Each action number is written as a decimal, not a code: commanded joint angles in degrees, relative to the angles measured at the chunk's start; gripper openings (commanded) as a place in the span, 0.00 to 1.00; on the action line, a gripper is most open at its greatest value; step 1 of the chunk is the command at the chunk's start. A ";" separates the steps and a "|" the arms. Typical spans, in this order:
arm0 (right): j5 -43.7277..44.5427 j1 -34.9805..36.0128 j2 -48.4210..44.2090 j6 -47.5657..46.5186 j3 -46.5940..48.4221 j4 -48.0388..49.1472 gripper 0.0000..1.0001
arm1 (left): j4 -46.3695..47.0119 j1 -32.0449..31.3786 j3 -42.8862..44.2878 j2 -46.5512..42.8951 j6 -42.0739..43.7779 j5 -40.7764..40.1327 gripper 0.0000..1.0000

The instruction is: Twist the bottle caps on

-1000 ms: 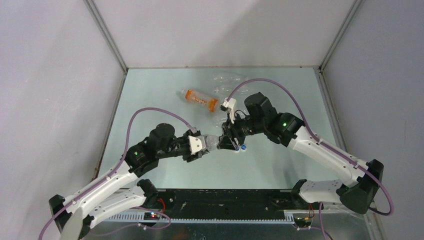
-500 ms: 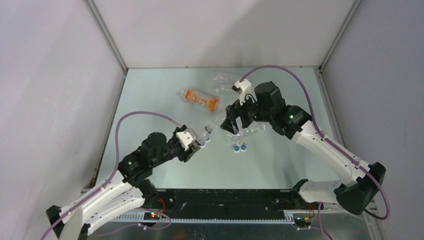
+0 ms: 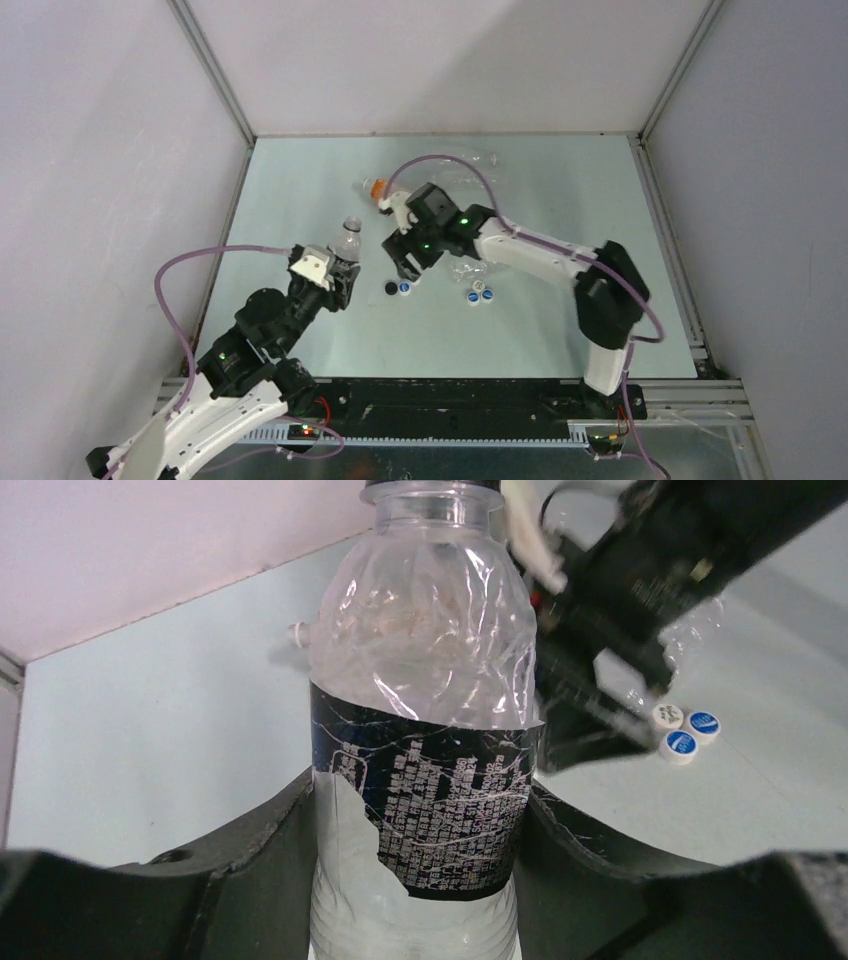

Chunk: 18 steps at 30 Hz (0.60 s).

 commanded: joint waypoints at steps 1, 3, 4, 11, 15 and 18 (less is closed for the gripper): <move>3.01 3.90 7.49 -2.91 9.12 -2.10 0.77 | -0.60 -0.25 3.59 -1.37 -2.53 -5.62 0.00; 3.73 5.24 11.42 -5.01 12.70 -3.75 0.74 | -1.31 -0.22 4.22 -1.53 -2.75 -5.67 0.00; 3.93 5.87 13.53 -5.21 14.68 -4.13 0.73 | -1.48 -0.19 4.41 -1.65 -2.79 -5.66 0.00; 4.38 7.27 22.43 -6.57 23.52 -10.11 0.66 | -1.61 -0.20 4.29 -3.33 -3.25 -4.62 0.00; 4.86 7.74 25.24 -6.69 25.53 -12.27 0.63 | -2.37 -0.18 4.36 -2.74 -2.40 -3.91 0.00; 5.33 7.85 26.91 -6.84 26.56 -13.77 0.61 | -2.71 -0.18 4.69 -1.78 -2.68 -3.51 0.00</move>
